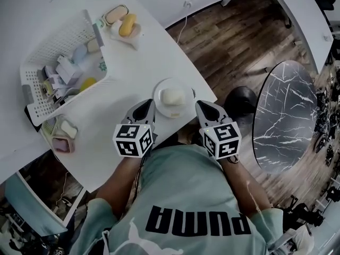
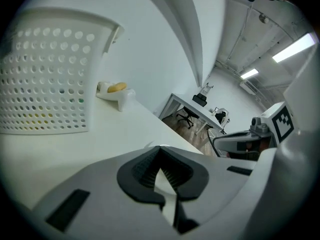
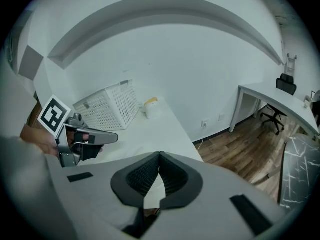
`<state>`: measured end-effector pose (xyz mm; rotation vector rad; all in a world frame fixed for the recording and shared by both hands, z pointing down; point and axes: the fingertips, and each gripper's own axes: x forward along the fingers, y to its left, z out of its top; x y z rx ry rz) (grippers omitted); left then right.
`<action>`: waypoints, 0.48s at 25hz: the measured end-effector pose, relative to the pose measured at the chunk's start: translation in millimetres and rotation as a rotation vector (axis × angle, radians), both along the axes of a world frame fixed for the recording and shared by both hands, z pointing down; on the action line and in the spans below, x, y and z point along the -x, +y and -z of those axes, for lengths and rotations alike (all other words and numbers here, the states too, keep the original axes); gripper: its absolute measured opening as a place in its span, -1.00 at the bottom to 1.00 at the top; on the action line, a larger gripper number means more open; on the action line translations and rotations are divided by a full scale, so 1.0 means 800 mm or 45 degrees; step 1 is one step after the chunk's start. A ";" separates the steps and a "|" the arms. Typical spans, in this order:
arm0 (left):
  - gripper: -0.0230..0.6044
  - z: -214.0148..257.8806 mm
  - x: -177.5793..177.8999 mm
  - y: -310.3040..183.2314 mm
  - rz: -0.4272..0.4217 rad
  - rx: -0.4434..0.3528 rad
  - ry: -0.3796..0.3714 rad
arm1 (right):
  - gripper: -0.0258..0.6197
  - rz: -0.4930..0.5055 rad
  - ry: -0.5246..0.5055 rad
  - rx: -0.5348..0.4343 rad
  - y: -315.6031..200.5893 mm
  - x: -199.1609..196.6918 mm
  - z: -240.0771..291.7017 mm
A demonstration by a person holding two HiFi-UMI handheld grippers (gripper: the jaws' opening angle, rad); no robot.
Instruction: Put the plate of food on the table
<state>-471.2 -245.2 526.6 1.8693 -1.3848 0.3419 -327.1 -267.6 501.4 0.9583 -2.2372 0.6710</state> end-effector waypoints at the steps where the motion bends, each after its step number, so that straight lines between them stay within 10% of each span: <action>1: -0.91 -0.005 -0.001 -0.002 -0.009 0.017 0.012 | -0.90 0.006 0.005 0.018 0.001 0.001 -0.006; 12: -0.78 -0.041 -0.005 -0.020 -0.074 0.127 0.034 | -0.89 -0.042 -0.027 0.186 -0.004 0.000 -0.053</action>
